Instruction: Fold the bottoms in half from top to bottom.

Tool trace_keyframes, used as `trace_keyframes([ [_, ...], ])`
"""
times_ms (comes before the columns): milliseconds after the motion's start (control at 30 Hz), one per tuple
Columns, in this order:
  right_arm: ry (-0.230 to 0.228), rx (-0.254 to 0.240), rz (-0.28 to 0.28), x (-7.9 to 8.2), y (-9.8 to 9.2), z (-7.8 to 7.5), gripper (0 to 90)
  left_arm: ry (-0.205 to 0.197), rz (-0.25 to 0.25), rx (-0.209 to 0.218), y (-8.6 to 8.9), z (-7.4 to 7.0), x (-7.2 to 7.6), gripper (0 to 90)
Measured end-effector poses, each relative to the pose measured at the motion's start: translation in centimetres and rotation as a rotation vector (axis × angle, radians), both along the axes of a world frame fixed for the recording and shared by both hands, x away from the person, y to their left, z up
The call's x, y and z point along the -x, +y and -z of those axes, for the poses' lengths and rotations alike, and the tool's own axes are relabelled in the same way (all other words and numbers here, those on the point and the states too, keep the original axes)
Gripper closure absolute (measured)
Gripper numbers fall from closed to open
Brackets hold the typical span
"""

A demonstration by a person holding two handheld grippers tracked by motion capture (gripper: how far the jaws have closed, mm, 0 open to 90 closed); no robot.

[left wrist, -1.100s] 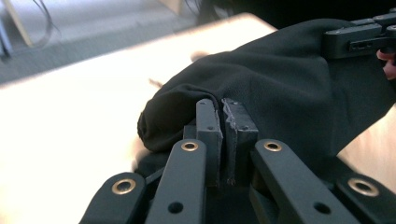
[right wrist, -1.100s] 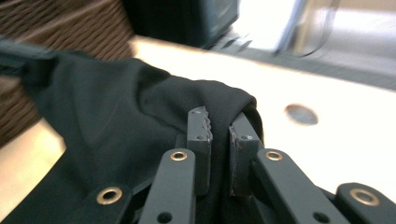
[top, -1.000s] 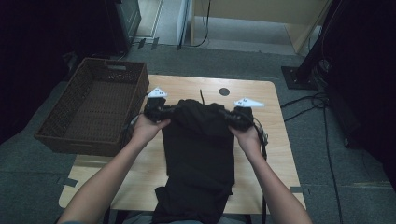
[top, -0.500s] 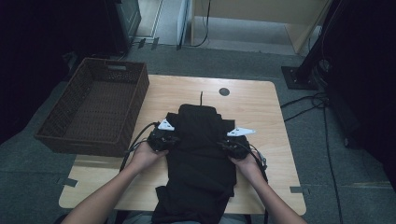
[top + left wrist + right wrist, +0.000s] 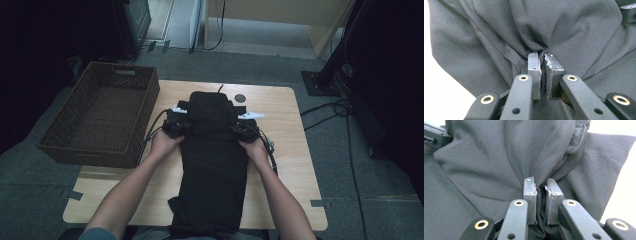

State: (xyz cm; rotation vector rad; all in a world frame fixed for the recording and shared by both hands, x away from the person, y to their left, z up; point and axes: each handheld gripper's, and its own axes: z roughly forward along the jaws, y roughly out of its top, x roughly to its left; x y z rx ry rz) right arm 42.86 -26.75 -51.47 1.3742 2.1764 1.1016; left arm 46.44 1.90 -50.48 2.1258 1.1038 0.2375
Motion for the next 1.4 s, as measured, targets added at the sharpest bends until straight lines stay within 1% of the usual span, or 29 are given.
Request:
trace_keyframes([
  [33, 0.003, 0.003, 0.006, -0.6, 0.1, 0.0, 81.1, 0.0, 0.0, 0.0, 0.0, 0.0, 0.0, 83.1],
  [67, -0.002, 0.007, 0.017, -1.3, 0.2, 0.0, 80.9, 0.001, -0.026, -0.001, 0.0, 0.0, -1.1, 82.6],
  [100, -0.003, 0.008, 0.028, -1.7, 0.3, 0.0, 80.8, 0.005, -0.042, 0.003, 0.0, 0.0, -1.7, 82.2],
  [133, 0.003, 0.001, 0.05, -2.2, 0.5, 0.0, 80.7, 0.001, -0.06, -0.003, -0.1, 0.0, -2.1, 81.8],
  [200, 0.025, -0.036, 0.099, -2.8, 0.8, -0.1, 80.8, -0.009, -0.081, -0.027, -0.4, -0.1, -2.8, 81.4],
  [233, 0.021, -0.044, 0.112, -3.0, 1.0, 0.0, 80.8, -0.003, -0.087, -0.028, -0.5, -0.2, -3.1, 81.4],
  [267, 0.017, -0.044, 0.121, -3.0, 1.1, 0.1, 81.2, 0.009, -0.087, -0.011, -0.5, -0.3, -3.2, 82.9],
  [300, 0.02, -0.033, 0.128, -3.1, 1.1, -0.1, 82.3, 0.007, -0.089, 0.008, -0.4, -0.6, -3.2, 84.2],
  [333, 0.031, -0.036, 0.137, -3.1, 1.2, -0.4, 83.2, -0.009, -0.085, 0.036, -0.2, -1.1, -3.0, 85.2],
  [367, 0.03, -0.044, 0.14, -3.1, 1.1, -1.0, 83.7, -0.032, -0.082, 0.074, 0.0, -1.8, -2.7, 85.9],
  [467, -0.037, -0.096, 0.122, -2.3, 0.6, -3.4, 83.8, -0.097, -0.047, 0.14, 0.6, -4.4, -1.3, 86.3],
  [533, -0.069, -0.11, 0.097, -1.2, 0.2, -5.3, 83.8, -0.133, -0.02, 0.181, 1.0, -6.0, 0.3, 86.2],
  [600, -0.092, -0.13, 0.069, 0.4, -0.3, -6.6, 83.7, -0.137, 0.025, 0.198, 1.4, -6.7, 2.3, 86.1],
  [633, -0.096, -0.137, 0.054, 1.4, -0.5, -7.0, 83.6, -0.133, 0.051, 0.202, 1.6, -6.7, 3.3, 85.8],
  [700, -0.079, -0.136, 0.016, 3.5, -0.8, -7.1, 83.4, -0.103, 0.098, 0.203, 1.9, -6.2, 5.2, 85.6],
  [733, -0.071, -0.117, -0.006, 4.5, -0.9, -6.8, 83.3, -0.091, 0.116, 0.191, 1.9, -5.6, 6.1, 85.5],
  [800, -0.049, -0.08, -0.043, 6.3, -0.9, -5.5, 83.1, -0.056, 0.147, 0.149, 1.8, -4.1, 7.3, 85.4],
  [867, -0.014, -0.04, -0.066, 7.6, -0.9, -3.9, 82.9, -0.025, 0.169, 0.08, 1.4, -2.4, 8.0, 85.4],
  [933, 0.02, -0.002, -0.073, 8.3, -0.8, -2.4, 82.7, 0.002, 0.18, 0.04, 1.1, -1.1, 8.1, 85.3],
  [967, 0.031, 0.004, -0.076, 8.5, -0.8, -1.9, 82.6, 0.002, 0.175, 0.038, 1.0, -0.6, 8.1, 85.3],
  [1000, 0.028, 0.011, -0.071, 8.6, -0.8, -1.4, 82.5, 0.005, 0.176, 0.025, 0.8, -0.3, 8.0, 85.2],
  [1033, 0.024, 0.027, -0.075, 8.5, -0.9, -1.2, 82.5, 0.006, 0.172, 0.017, 0.7, 0.0, 7.7, 85.2],
  [1067, 0.024, 0.028, -0.075, 8.4, -0.9, -0.9, 82.4, 0.011, 0.169, 0.017, 0.6, 0.2, 7.5, 85.1],
  [1100, 0.033, 0.028, -0.066, 8.1, -0.8, -0.8, 82.4, 0.012, 0.161, 0.029, 0.6, 0.4, 7.1, 84.9],
  [1133, 0.037, 0.031, -0.066, 7.8, -0.7, -0.6, 82.4, 0.011, 0.149, 0.028, 0.5, 0.4, 6.8, 84.9],
  [1200, 0.025, 0.037, -0.059, 7.1, -0.6, -0.4, 82.4, -0.004, 0.137, 0.015, 0.4, 0.4, 5.9, 84.9],
  [1267, 0.024, 0.017, -0.042, 6.2, -0.5, -0.2, 82.4, -0.007, 0.115, 0.02, 0.4, 0.4, 4.8, 84.7],
  [1333, 0.021, -0.003, -0.024, 5.2, -0.5, -0.1, 82.2, 0.0, 0.089, 0.031, 0.5, 0.5, 3.6, 84.7],
  [1400, 0.022, -0.034, 0.003, 4.0, -0.6, 0.1, 82.0, -0.01, 0.071, 0.02, 0.4, 0.4, 2.6, 84.6],
])
